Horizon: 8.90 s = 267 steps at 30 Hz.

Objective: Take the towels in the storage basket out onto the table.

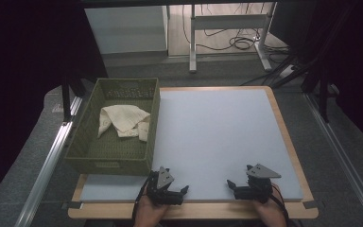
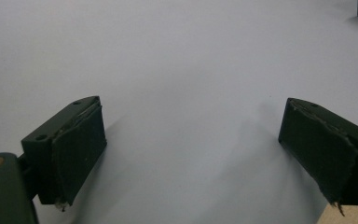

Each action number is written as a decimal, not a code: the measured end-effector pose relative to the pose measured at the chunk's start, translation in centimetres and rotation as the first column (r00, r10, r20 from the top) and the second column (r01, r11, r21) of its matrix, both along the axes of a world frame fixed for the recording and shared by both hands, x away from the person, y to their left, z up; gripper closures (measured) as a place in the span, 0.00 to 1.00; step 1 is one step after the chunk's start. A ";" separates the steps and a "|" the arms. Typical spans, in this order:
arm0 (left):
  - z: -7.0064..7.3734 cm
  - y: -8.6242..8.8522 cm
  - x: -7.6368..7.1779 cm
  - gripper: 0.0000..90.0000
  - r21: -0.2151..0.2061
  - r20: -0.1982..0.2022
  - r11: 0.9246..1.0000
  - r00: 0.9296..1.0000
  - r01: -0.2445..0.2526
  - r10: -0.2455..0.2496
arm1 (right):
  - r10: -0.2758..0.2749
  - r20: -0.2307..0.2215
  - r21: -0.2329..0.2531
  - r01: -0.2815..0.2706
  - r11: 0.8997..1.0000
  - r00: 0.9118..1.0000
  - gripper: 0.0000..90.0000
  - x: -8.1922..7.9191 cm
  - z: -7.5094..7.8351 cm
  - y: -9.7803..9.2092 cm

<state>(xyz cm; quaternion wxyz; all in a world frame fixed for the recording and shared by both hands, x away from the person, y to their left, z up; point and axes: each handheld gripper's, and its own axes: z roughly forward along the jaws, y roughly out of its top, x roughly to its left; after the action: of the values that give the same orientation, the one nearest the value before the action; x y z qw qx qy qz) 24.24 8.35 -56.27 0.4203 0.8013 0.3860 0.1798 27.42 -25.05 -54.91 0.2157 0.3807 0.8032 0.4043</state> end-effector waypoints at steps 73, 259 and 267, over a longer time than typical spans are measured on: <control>7.7 -0.9 2.5 0.02 0.070 -0.122 0.991 0.987 0.113 -0.104 | 0.001 -0.001 0.001 -0.001 1.000 1.000 0.04 0.0 0.0 0.0; 20.0 23.6 15.6 0.91 -0.077 -0.078 0.931 0.933 -0.356 0.350 | 0.003 0.000 0.000 -0.003 1.000 1.000 0.04 0.0 0.0 0.0; 21.6 23.2 14.6 0.91 -0.119 -0.020 0.933 0.940 -0.340 0.340 | 0.003 0.000 0.000 -0.003 1.000 1.000 0.04 0.0 0.0 0.0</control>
<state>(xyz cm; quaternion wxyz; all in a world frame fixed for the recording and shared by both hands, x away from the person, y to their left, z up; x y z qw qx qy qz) 38.82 31.52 -34.71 0.4306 0.6955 0.5287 0.2264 27.47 -25.09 -54.91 0.2150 0.3796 0.8038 0.4044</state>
